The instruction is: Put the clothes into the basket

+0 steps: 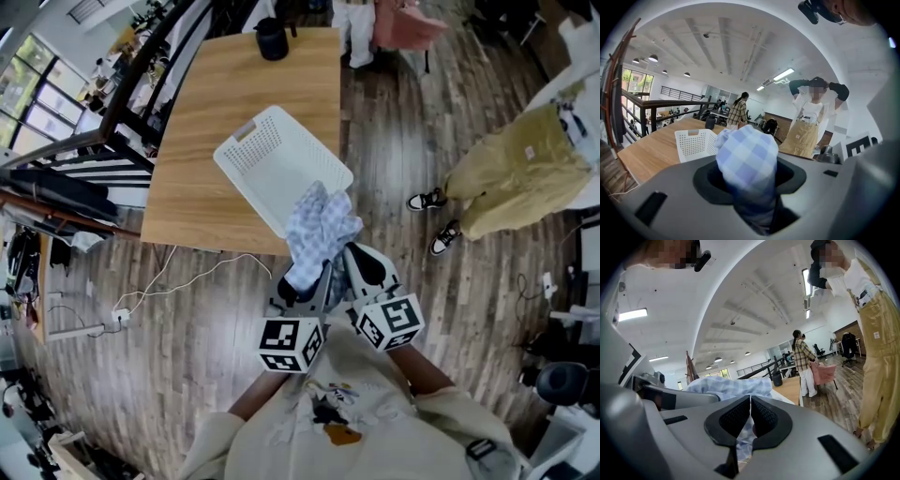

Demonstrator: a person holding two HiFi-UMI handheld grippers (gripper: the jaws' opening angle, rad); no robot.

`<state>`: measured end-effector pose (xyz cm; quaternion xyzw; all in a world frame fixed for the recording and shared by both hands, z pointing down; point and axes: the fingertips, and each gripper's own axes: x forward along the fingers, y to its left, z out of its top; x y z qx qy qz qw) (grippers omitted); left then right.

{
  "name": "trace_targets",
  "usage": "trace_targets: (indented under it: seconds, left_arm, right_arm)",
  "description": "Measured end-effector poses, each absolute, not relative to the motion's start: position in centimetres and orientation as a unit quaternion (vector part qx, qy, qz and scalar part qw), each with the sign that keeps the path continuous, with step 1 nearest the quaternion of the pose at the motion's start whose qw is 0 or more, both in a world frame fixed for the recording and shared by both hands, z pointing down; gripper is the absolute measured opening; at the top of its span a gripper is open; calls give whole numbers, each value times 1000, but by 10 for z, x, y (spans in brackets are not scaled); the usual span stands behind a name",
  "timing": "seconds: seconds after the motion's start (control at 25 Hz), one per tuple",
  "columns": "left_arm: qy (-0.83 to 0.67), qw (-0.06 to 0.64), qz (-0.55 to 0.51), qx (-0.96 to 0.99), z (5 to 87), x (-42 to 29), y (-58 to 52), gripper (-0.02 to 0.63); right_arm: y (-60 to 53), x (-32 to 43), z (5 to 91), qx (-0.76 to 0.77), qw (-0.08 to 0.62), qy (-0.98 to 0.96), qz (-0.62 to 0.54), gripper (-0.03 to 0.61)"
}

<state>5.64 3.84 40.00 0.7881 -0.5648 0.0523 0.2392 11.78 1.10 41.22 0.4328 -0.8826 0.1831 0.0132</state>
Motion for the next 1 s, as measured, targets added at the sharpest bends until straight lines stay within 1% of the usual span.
trace_targets:
  seconds: [0.32, 1.0]
  left_arm:
    - [-577, 242, 43, 779, 397, 54, 18, 202]
    - [-558, 243, 33, 793, 393, 15, -69, 202]
  right_arm:
    - [-8, 109, 409, 413, 14, -893, 178, 25]
    - [-92, 67, 402, 423, 17, -890, 168, 25]
